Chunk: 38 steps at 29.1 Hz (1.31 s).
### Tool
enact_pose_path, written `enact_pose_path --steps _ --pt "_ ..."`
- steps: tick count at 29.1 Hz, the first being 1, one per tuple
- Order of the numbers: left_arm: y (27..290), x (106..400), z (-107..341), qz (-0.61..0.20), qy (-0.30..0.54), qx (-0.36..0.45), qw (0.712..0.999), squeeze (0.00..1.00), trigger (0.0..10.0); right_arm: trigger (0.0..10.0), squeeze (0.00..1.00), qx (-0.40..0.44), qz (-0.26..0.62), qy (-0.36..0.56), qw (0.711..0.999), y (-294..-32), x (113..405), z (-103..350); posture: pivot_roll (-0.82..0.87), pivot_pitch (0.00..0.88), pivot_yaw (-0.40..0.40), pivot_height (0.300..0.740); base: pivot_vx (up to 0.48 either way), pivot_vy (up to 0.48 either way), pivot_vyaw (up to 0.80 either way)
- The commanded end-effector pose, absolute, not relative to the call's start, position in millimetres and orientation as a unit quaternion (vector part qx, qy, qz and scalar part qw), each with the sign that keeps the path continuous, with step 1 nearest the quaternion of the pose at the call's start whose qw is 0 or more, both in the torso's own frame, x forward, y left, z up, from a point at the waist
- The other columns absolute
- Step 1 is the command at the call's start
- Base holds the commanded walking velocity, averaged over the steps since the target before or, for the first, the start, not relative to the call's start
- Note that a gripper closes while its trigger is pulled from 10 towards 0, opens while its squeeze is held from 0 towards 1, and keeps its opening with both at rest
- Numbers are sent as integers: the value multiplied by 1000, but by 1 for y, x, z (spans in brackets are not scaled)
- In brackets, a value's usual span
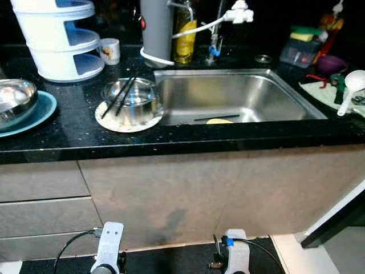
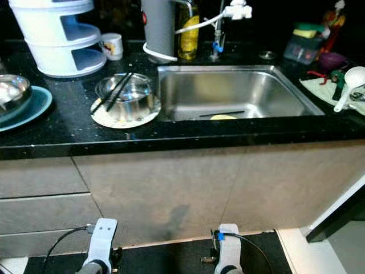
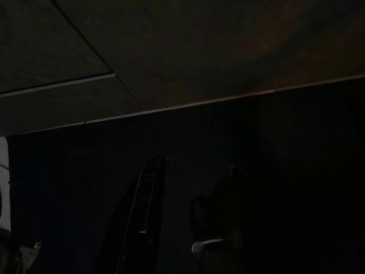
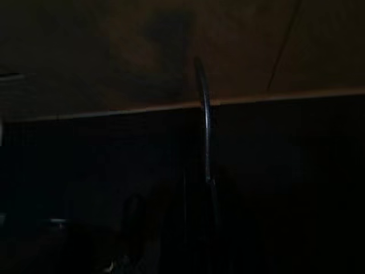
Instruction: Kitchen organization
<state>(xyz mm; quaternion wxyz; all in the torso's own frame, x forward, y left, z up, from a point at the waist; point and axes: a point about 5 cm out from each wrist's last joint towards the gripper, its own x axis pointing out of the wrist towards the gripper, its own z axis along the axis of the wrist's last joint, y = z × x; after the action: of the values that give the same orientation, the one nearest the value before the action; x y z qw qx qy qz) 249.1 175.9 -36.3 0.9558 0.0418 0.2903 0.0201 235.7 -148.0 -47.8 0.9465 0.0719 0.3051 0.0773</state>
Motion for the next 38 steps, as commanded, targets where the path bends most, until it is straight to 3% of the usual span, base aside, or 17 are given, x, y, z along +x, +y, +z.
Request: enact_pose_path --steps 1,19,25,33,38 --pt "174 244 -41 14 303 47 952 0 10000 10000 0 75 72 339 935 -150 221 -59 -34 138 -32 740 0 -364 0" --pt "173 244 -41 10 305 49 951 0 10000 10000 0 79 73 340 934 -149 220 -60 -39 146 -30 740 0 -361 0" --pt "173 250 -36 22 287 36 957 55 10000 10000 0 78 73 339 935 -150 220 -59 -41 147 -31 740 0 80 0" --pt "170 253 -33 7 273 43 961 43 10000 10000 0 79 74 338 935 -149 221 -59 -40 148 -33 740 0 480 0" --pt "171 253 -31 -1 261 59 963 20 10000 10000 0 82 74 335 936 -147 222 -58 -41 150 -26 740 0 0 0"
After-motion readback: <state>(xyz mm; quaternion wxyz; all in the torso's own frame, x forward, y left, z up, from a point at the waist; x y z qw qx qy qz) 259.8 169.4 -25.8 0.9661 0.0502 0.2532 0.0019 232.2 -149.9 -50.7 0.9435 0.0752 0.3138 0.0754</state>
